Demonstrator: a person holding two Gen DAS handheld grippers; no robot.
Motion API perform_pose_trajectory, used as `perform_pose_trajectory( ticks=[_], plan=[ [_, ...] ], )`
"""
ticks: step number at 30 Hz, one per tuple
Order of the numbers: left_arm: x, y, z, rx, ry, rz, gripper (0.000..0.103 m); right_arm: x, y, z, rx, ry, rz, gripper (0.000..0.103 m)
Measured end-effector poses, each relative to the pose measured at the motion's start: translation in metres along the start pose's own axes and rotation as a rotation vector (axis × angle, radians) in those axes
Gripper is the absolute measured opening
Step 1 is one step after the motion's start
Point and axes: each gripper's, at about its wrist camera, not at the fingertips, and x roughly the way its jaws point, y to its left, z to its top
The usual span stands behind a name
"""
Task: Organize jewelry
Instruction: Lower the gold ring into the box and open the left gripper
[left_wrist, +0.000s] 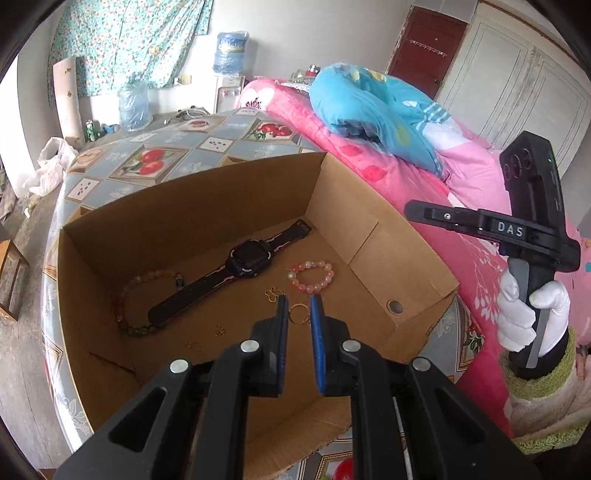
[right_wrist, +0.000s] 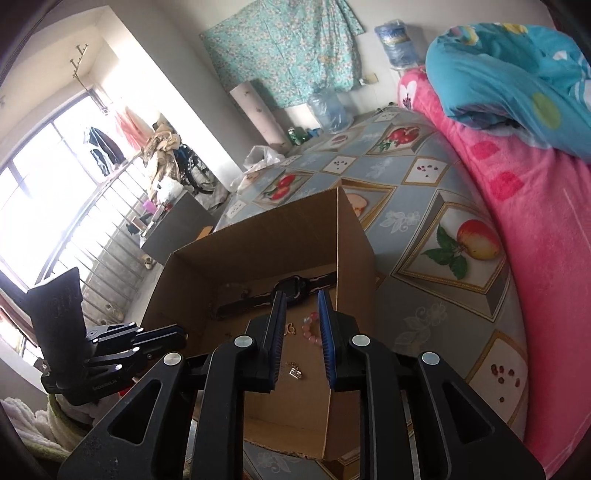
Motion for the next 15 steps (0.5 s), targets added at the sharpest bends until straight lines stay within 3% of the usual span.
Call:
perform_pose_trajectory(
  ticks=[3,7,15],
  plan=[
    [0.027,0.005,0.012,-0.011,0.118,-0.074,0.011,-0.008,-0.008,-0.002,0.023,-0.043,0.034,0.019],
    [0.059,0.011,0.026,-0.034,0.257,-0.094,0.012,-0.014,-0.024,0.004,0.048,-0.081,0.036,0.019],
    [0.094,0.024,0.038,-0.121,0.398,-0.072,0.012,-0.019,-0.051,0.017,0.077,-0.109,0.05,0.02]
  ],
)
